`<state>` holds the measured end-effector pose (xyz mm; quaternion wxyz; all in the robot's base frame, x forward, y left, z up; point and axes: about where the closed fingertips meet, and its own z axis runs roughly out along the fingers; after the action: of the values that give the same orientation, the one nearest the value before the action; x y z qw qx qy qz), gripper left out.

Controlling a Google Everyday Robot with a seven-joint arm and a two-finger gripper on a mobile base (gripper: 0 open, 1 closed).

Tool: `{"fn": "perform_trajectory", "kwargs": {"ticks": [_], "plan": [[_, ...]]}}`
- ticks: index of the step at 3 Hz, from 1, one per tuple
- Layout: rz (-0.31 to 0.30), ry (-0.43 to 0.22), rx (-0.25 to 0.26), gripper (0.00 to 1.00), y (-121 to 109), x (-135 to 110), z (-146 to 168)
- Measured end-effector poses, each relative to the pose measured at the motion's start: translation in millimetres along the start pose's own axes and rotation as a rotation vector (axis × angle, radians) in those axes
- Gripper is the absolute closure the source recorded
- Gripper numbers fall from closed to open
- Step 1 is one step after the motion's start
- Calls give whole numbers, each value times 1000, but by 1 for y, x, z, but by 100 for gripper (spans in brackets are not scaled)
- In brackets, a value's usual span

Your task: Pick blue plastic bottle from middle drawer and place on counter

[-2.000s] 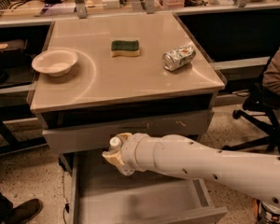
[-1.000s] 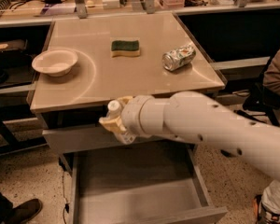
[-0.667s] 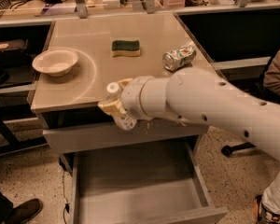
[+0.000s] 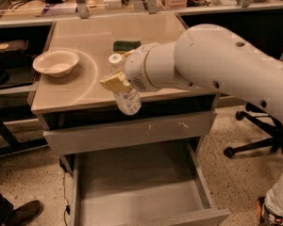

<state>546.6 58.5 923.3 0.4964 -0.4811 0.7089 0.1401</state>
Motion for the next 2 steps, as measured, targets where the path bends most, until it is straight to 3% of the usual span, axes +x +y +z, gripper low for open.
{"fn": "perform_trajectory", "kwargs": {"ticks": [1, 2], "plan": [[-17, 20, 20, 100, -11, -16, -15], [-78, 0, 55, 100, -17, -43, -27]]}}
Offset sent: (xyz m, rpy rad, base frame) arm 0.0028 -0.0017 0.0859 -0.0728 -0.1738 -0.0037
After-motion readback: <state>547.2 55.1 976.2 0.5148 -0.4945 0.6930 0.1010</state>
